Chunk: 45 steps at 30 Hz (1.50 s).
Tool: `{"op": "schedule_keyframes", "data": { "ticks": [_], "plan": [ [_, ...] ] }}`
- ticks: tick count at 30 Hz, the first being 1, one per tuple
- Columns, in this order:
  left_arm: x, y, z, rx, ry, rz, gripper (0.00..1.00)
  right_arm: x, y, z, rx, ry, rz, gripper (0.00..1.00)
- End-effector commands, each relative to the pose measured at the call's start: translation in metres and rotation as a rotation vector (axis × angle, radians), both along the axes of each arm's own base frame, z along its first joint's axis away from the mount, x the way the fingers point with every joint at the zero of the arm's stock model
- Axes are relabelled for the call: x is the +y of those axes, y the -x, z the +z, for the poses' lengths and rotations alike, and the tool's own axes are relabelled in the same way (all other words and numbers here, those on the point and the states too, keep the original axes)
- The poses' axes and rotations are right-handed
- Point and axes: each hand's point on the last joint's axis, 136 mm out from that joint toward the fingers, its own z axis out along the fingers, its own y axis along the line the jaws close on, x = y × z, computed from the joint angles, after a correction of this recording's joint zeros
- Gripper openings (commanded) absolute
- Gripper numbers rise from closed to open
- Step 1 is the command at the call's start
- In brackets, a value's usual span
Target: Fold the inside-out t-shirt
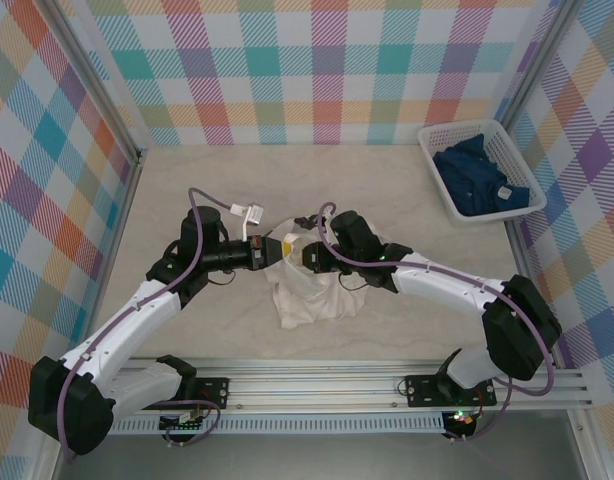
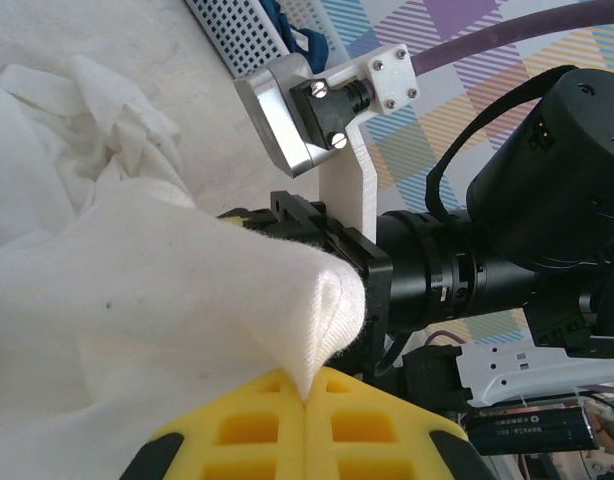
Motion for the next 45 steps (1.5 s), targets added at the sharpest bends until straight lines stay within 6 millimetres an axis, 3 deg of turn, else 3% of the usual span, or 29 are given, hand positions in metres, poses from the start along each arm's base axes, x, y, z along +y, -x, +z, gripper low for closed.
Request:
{"op": "schedule_keyframes", "data": {
  "ticks": [1,7,14,22,24,26,29,32,35,41,45],
  "plan": [
    [0.0,-0.002,0.008,-0.04,-0.004,-0.001,0.0,-0.009,-0.014,0.026,-0.125,0.042,-0.03,0.13],
    [0.002,-0.001,-0.002,-0.025,-0.022,0.009,0.0,-0.028,-0.022,0.042,-0.218,0.128,-0.051,0.08],
    [0.008,-0.003,-0.026,0.003,-0.077,0.04,0.0,-0.047,-0.021,0.067,-0.256,0.097,-0.053,0.05],
    [0.027,-0.025,-0.058,0.031,-0.208,0.191,0.0,-0.051,0.021,0.09,-0.289,-0.117,0.124,0.03],
    [0.027,-0.03,-0.058,0.029,-0.201,0.213,0.0,-0.05,0.035,0.086,-0.306,-0.163,0.193,0.03],
    [0.027,-0.034,-0.054,0.017,-0.183,0.228,0.0,-0.05,0.048,0.069,-0.287,-0.179,0.241,0.05],
    [0.024,-0.038,-0.043,-0.02,-0.156,0.227,0.0,-0.055,0.063,0.036,-0.242,-0.176,0.265,0.16],
    [0.019,-0.035,-0.038,-0.052,-0.129,0.194,0.0,-0.075,0.054,0.014,-0.21,-0.089,0.144,0.32],
    [0.012,-0.028,-0.038,-0.079,-0.096,0.128,0.0,-0.082,0.044,0.021,-0.247,-0.039,0.1,0.4],
    [0.012,-0.022,-0.038,-0.1,-0.099,0.103,0.0,-0.055,0.036,0.037,-0.354,0.034,0.265,0.49],
    [0.013,-0.021,-0.035,-0.104,-0.105,0.106,0.0,-0.034,0.041,0.026,-0.433,0.15,0.404,0.57]
  ]
}}
